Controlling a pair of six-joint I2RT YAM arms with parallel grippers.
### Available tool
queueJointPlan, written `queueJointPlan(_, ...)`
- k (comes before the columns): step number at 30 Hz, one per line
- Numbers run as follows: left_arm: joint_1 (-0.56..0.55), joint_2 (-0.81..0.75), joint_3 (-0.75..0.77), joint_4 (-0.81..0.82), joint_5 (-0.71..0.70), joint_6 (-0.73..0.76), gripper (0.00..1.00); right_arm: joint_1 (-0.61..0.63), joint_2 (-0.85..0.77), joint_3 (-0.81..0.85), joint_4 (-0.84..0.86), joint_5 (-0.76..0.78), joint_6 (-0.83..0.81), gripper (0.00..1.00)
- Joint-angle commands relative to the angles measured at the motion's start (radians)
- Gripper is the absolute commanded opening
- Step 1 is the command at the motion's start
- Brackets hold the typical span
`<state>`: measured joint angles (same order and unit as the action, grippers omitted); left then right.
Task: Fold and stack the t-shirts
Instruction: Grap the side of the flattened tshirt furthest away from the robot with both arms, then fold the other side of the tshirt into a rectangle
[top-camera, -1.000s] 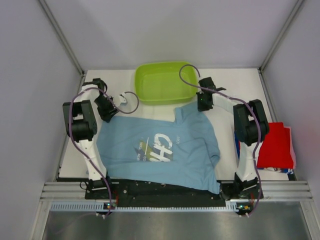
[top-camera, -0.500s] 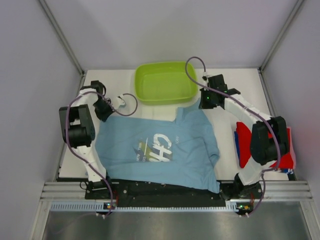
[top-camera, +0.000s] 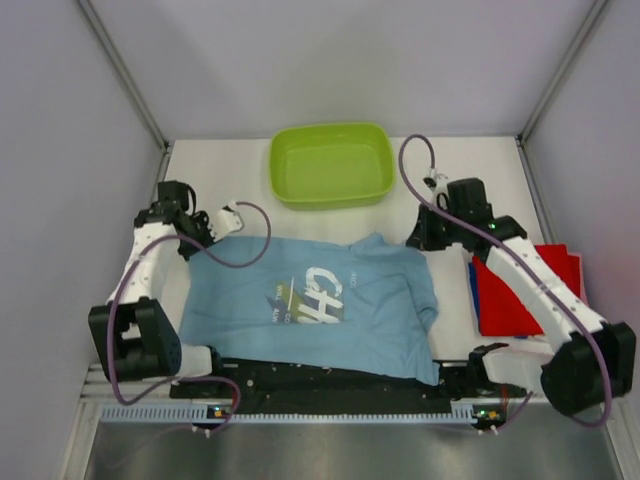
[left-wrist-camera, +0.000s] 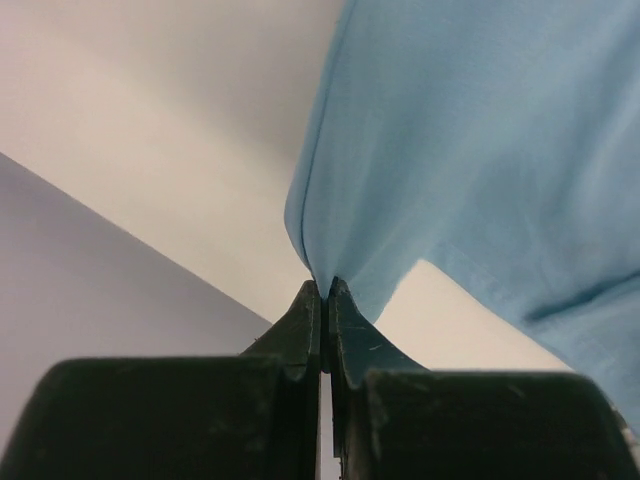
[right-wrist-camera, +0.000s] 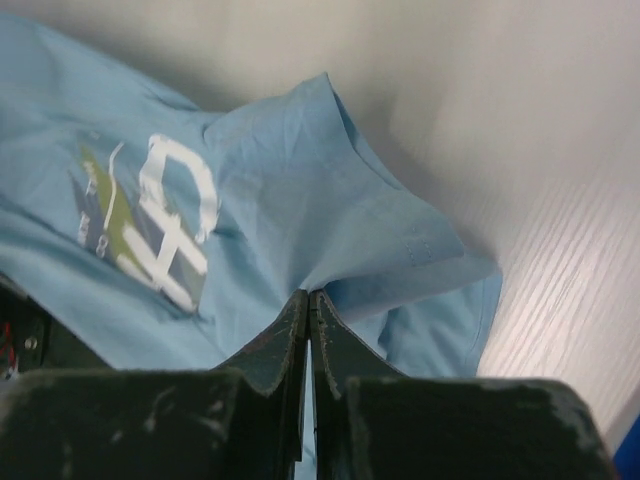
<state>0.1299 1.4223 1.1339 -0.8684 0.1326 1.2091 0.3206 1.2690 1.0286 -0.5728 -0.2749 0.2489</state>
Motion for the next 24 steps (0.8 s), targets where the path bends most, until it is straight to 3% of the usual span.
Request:
queueJointPlan(1,0.014,-0.144,-0.140,0.034,-0.062,0.076,0.00,0.008,-0.222,-0.111,-0.159,-0.125,0.052,0.00)
queueJointPlan(9,0.043,-0.207,-0.275,0.064,-0.119,0.083,0.00,0.035,-0.459,-0.396,-0.182,-0.211,0.256,0.00)
queueJointPlan(14,0.045,-0.210,-0.336,0.121,-0.123,0.084,0.00,0.037,-0.451,-0.441,-0.220,-0.185,0.316,0.00)
queueJointPlan(24,0.053,-0.238,-0.284,0.123,-0.123,0.070,0.00,0.037,-0.427,-0.363,-0.337,-0.113,0.299,0.00)
